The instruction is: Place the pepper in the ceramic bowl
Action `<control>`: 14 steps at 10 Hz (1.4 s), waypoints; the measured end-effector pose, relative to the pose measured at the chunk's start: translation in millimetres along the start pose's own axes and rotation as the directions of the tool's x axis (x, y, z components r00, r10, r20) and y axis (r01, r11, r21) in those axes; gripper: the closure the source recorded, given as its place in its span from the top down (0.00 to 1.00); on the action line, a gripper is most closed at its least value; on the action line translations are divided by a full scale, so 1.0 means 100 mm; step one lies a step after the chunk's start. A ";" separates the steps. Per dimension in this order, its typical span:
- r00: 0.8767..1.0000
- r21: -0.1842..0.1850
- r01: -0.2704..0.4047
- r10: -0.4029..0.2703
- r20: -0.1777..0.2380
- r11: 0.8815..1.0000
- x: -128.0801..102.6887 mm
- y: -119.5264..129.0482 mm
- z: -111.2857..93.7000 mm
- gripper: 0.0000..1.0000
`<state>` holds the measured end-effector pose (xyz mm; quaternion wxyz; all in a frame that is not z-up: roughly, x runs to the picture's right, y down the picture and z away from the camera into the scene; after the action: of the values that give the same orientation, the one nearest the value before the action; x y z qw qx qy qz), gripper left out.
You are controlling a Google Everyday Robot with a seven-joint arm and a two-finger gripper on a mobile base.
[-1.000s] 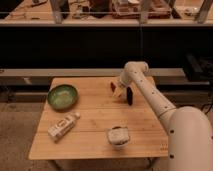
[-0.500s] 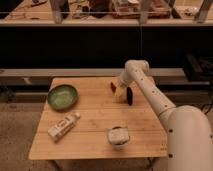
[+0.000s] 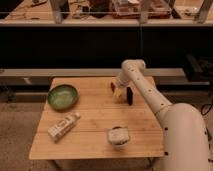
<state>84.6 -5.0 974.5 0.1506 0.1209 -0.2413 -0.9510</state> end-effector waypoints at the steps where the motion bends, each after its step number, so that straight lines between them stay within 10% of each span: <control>1: 1.000 0.002 0.001 -0.001 0.007 1.000 0.00 -0.01 0.03 0.80; 6: 0.999 0.003 -0.005 0.005 0.048 1.000 -0.07 -0.04 0.14 0.79; 10: 0.998 0.009 -0.006 0.005 0.069 1.000 -0.08 -0.07 0.20 0.52; 14: 0.996 0.012 0.002 -0.003 0.089 1.000 -0.06 -0.08 0.21 0.52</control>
<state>81.9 12.8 989.5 0.1376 0.0797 -0.2530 -0.9543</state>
